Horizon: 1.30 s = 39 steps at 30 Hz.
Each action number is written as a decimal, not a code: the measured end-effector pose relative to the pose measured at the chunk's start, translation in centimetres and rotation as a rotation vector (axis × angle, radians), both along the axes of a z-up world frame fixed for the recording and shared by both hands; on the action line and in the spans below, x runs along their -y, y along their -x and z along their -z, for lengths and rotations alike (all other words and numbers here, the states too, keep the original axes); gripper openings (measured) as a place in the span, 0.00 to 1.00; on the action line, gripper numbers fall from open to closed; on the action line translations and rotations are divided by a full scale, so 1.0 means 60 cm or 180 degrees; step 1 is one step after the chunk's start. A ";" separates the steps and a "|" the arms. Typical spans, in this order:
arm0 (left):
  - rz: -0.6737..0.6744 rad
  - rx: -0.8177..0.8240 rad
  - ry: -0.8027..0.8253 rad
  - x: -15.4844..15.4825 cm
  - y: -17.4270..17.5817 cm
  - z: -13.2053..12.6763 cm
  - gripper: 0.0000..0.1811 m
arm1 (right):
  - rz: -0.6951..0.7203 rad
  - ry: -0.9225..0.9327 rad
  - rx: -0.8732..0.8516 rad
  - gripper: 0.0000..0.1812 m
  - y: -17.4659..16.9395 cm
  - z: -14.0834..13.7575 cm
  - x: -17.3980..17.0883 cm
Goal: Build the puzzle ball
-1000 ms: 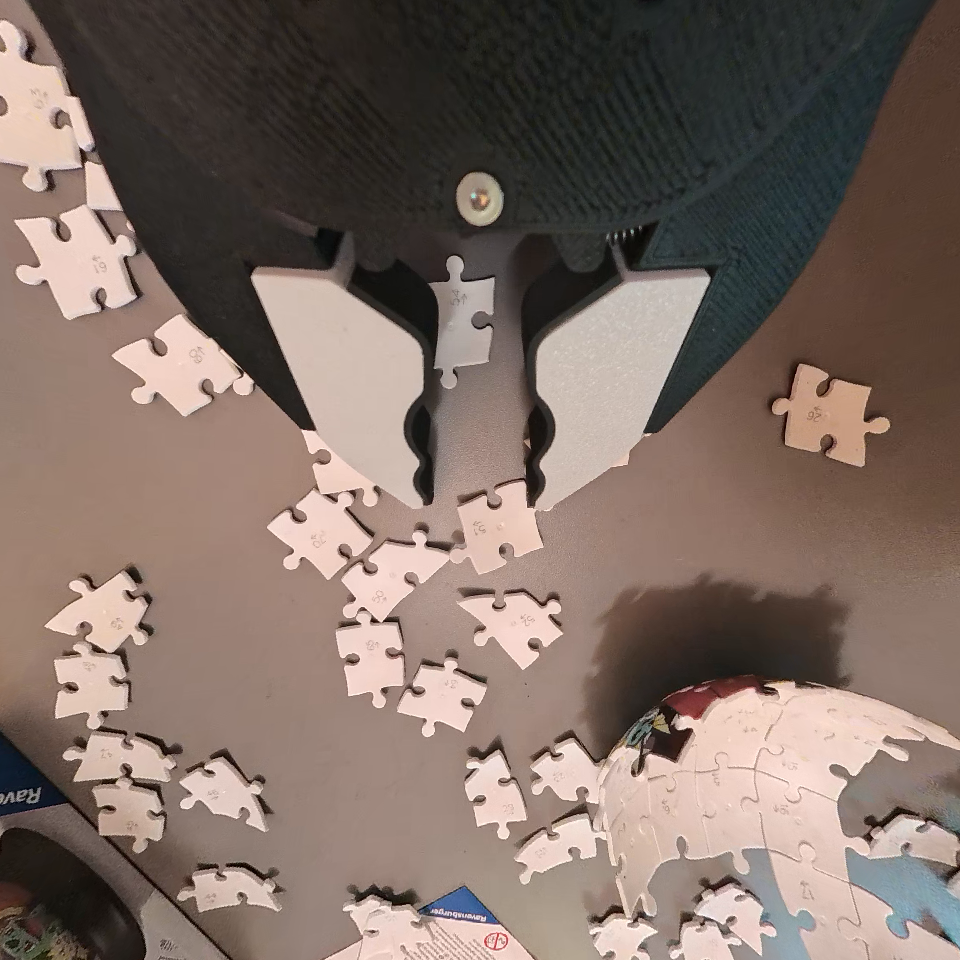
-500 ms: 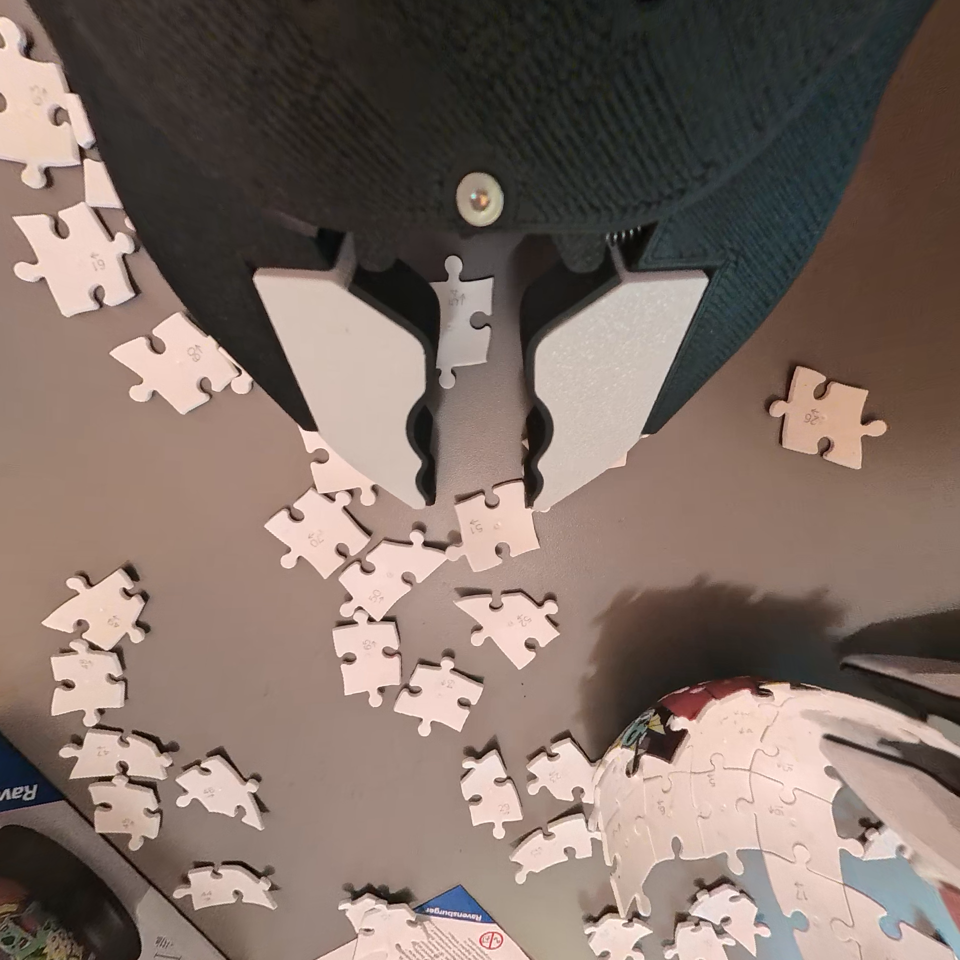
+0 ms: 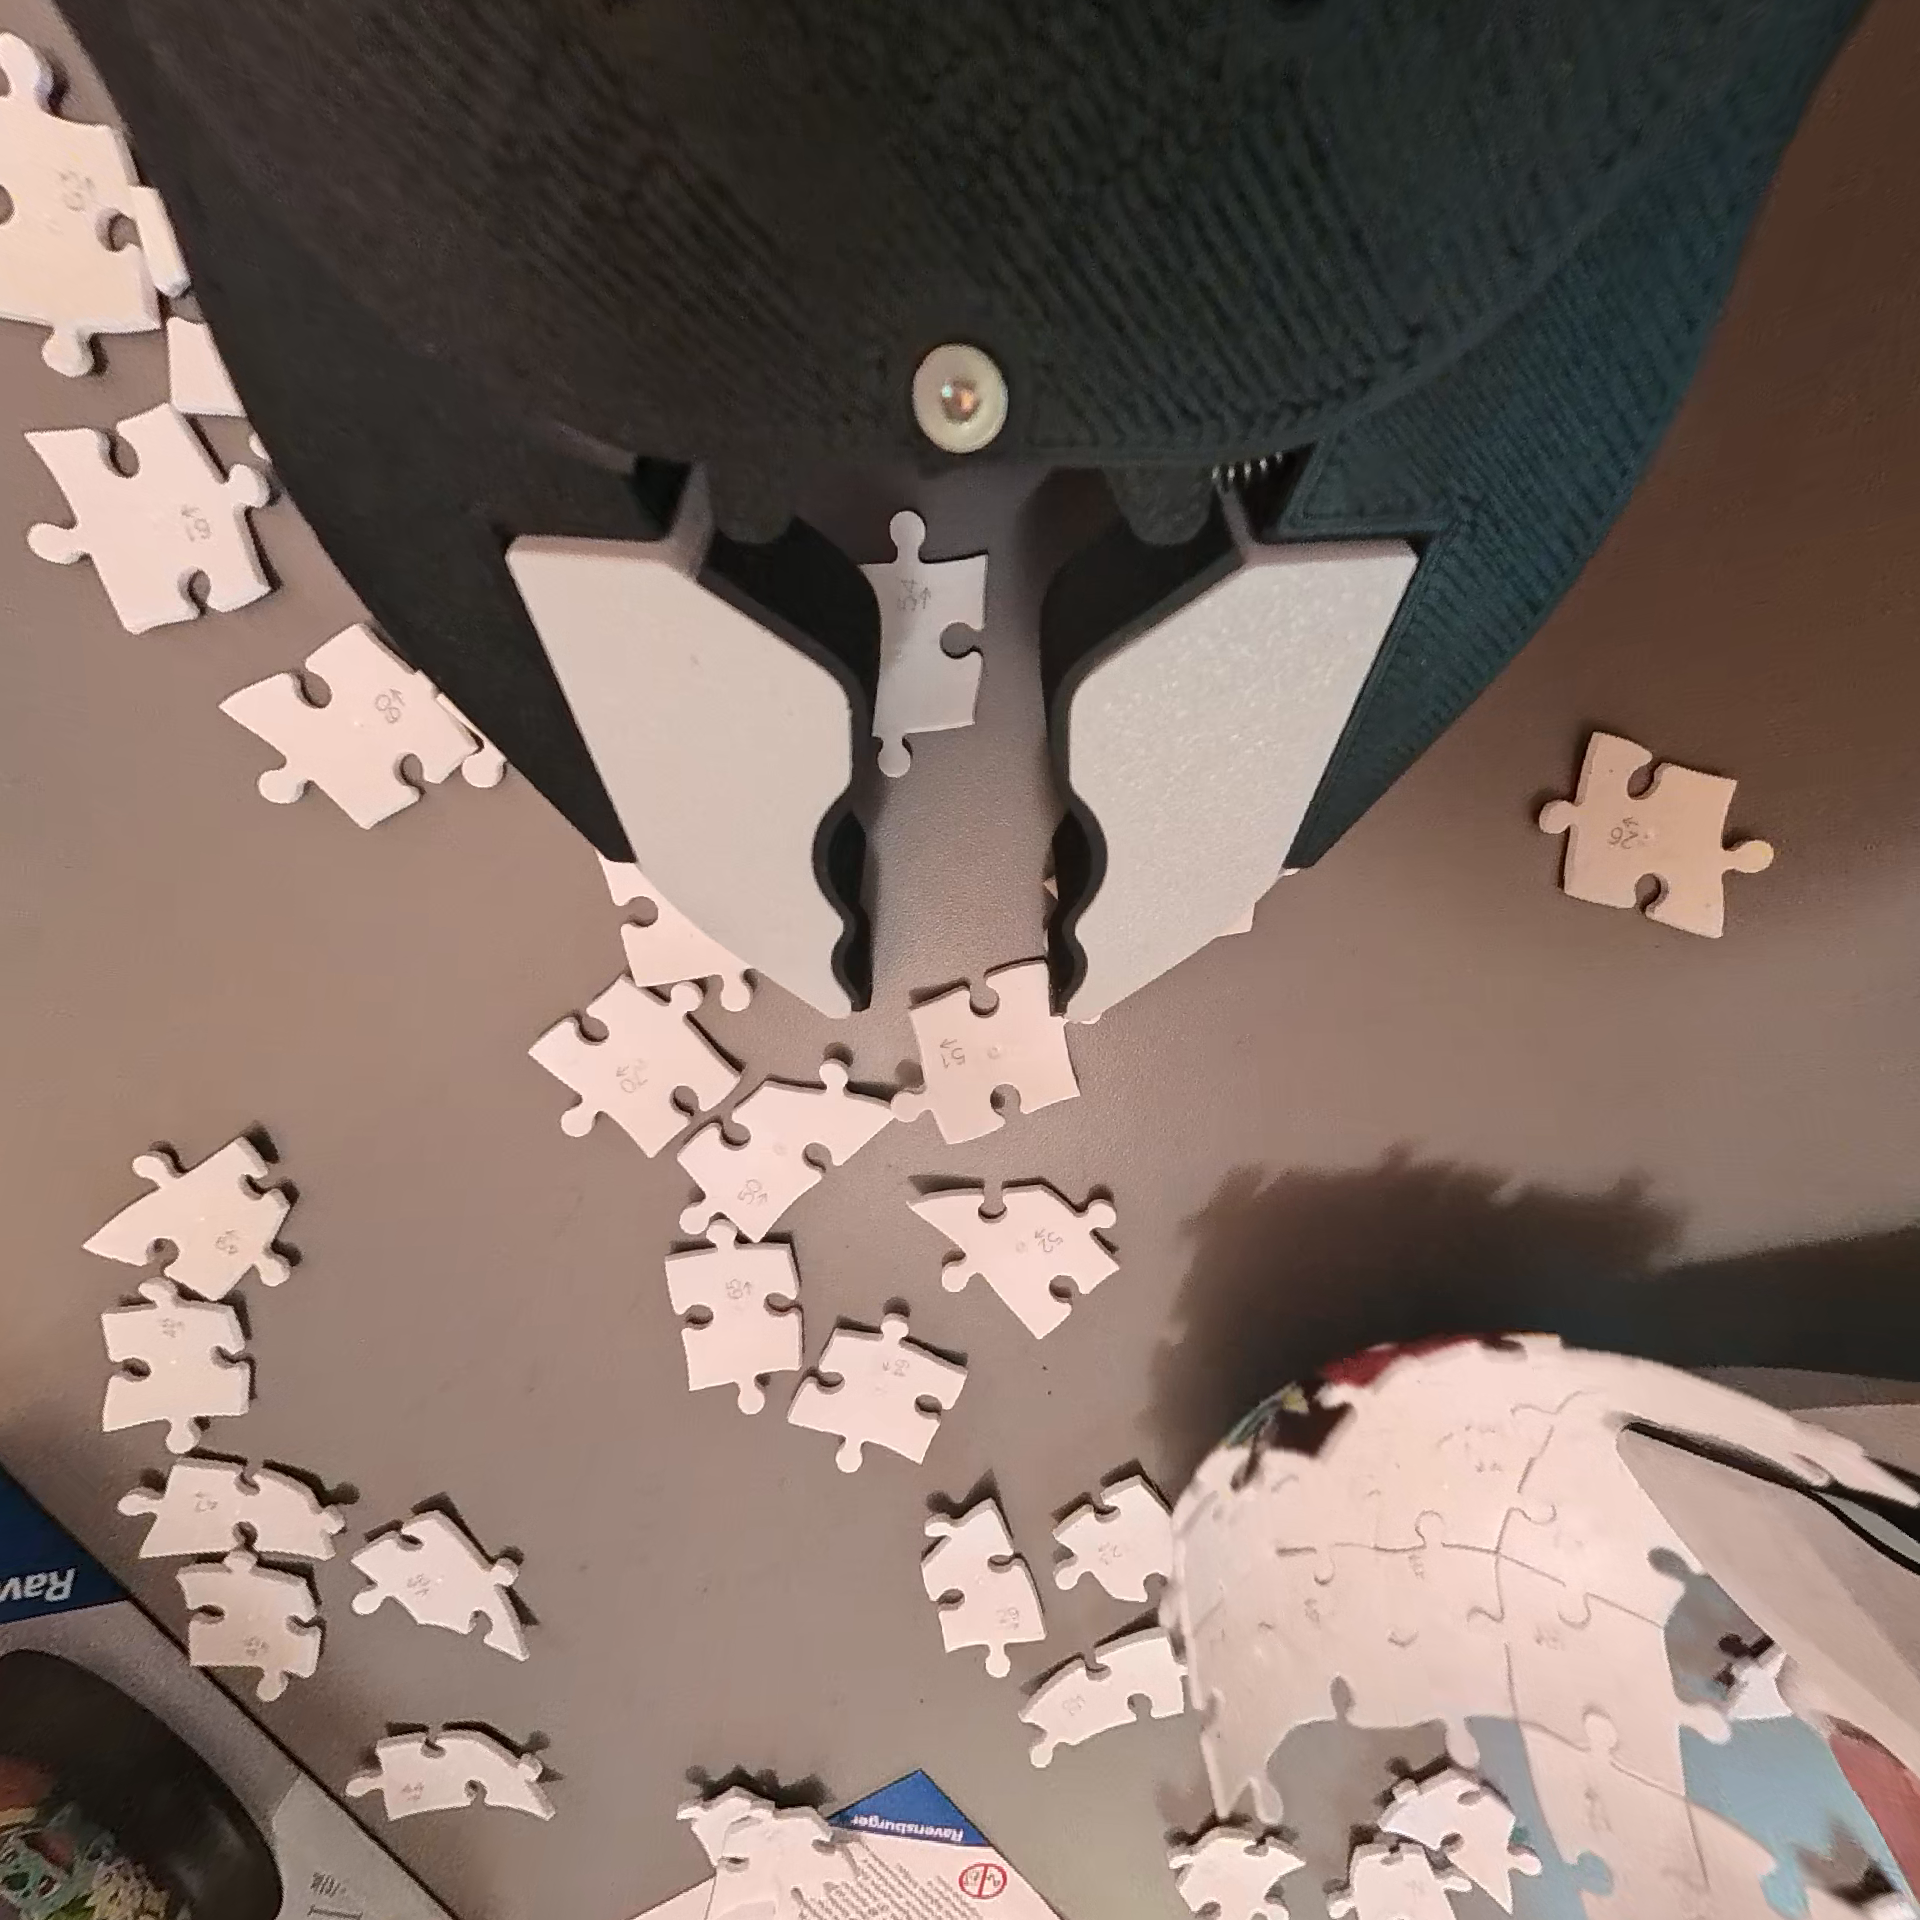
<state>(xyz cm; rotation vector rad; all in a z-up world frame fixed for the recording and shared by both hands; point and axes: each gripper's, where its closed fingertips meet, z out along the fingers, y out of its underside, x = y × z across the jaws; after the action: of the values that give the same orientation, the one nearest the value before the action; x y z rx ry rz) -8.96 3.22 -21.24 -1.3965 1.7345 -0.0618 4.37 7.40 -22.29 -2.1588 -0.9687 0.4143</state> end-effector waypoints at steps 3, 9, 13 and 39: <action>-0.0027 0.0062 0.0042 -0.002 -0.001 -0.005 0.02 | 0.0000 0.0000 0.0000 0.18 0.000 0.000 0.000; -0.0030 0.0130 0.0085 0.001 0.001 -0.006 0.02 | 0.0000 0.0000 0.0000 0.18 0.000 0.000 0.000; -0.0054 0.0169 0.0053 0.001 0.002 -0.008 0.09 | 0.0000 0.0000 0.0000 0.18 0.000 0.000 0.000; 0.0080 0.0012 0.0048 0.003 0.012 -0.005 0.02 | 0.0000 0.0000 0.0000 0.18 0.000 0.000 0.000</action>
<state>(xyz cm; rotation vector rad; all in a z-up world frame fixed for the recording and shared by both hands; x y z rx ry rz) -9.69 3.01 -20.91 -1.3846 1.7520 -0.0914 4.36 7.38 -22.29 -2.1590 -0.9686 0.4143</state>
